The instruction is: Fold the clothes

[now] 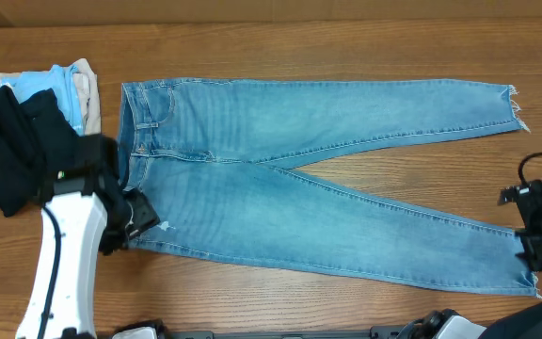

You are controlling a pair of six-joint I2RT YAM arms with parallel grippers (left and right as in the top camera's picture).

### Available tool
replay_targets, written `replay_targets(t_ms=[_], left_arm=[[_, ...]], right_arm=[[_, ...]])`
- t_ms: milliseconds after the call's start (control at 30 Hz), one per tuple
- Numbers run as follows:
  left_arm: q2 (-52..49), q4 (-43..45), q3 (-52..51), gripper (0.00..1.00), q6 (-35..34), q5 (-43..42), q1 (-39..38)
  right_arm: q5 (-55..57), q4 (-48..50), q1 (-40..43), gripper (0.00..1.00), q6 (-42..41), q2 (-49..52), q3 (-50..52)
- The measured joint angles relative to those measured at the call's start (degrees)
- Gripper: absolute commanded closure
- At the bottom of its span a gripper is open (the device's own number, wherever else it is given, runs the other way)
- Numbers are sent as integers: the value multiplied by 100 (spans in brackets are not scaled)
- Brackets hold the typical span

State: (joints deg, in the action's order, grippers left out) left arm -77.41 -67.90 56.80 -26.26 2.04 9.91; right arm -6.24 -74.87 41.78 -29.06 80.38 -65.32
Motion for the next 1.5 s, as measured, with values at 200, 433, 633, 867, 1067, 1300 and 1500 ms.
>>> replay_targets(t_ms=[200, 433, 633, 867, 1067, 1300, 1500], left_arm=[[140, 931, -664, 28, -170, -2, 713], [-173, 2155, -1102, 35, -208, 2, 1532], [-787, 2496, -1281, 36, -162, -208, 1558], [-1241, 2924, -1346, 64, 24, -439, 1563], [-1290, 3187, -1318, 92, 293, -656, 1558], [-1296, 2739, -1178, 94, 398, -682, 1558], [-975, 2387, -1054, 93, 400, -680, 1558]], right_arm=[[-37, 140, 164, 0, 136, -2, 142], [-28, -13, 168, 0, 210, -2, 144], [-33, -35, 168, 0, 214, -2, 144], [-28, -50, 168, 0, 214, -2, 146], [-28, -127, 173, 0, 214, -2, 149], [-31, -282, 584, 0, 205, -2, 149], [-61, -229, 1231, 0, 208, -2, 297]])
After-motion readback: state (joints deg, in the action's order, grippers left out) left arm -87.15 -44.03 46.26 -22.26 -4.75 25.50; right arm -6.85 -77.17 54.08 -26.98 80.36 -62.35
